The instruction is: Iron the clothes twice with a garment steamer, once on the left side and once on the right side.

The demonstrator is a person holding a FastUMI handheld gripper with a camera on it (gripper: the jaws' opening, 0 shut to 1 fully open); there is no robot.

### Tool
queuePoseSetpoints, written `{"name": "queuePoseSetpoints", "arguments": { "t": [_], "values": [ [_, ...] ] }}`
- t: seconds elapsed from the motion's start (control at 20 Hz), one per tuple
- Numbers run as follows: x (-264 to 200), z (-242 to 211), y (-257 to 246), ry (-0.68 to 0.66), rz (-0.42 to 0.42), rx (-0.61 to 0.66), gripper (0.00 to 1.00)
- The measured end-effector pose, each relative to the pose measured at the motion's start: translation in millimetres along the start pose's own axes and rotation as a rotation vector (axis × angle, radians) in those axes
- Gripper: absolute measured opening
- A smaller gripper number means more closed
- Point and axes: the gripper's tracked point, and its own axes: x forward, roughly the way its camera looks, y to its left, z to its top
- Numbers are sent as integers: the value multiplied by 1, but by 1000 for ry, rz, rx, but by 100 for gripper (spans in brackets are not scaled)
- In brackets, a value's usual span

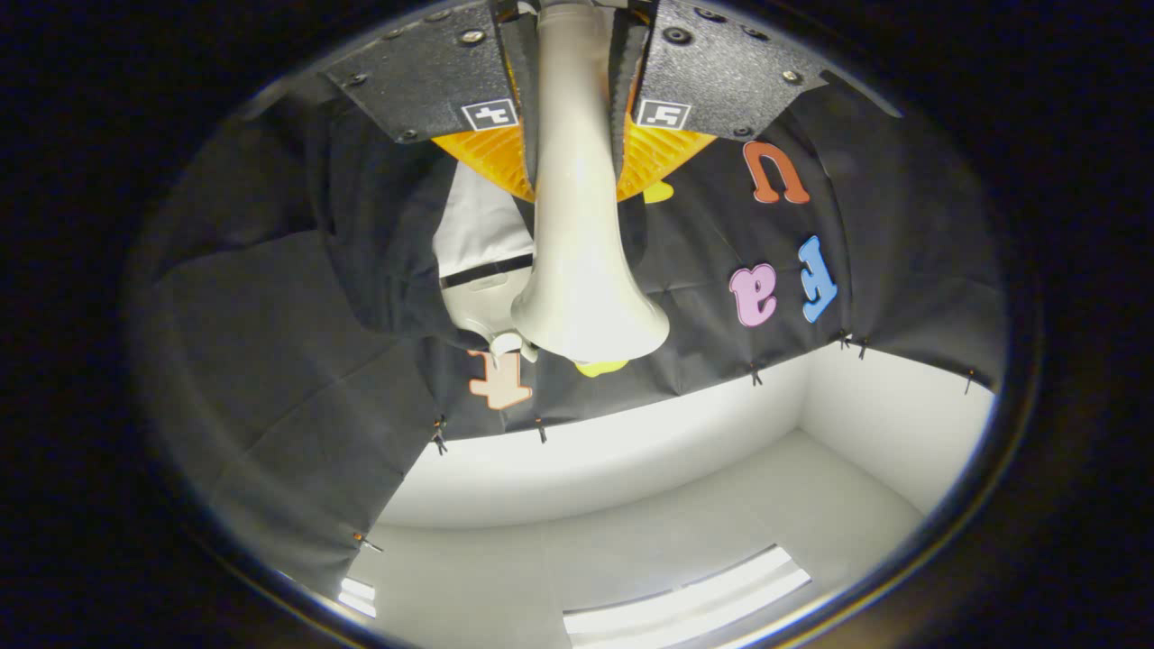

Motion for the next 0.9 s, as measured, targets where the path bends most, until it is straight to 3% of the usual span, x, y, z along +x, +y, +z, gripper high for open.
{"name": "queuePoseSetpoints", "arguments": {
  "t": [0.5, 0.9],
  "values": [
    [60, -39, -17, 50, -36, -53, 35],
    [50, -83, -29, 132, -28, -54, 34]
  ]
}}
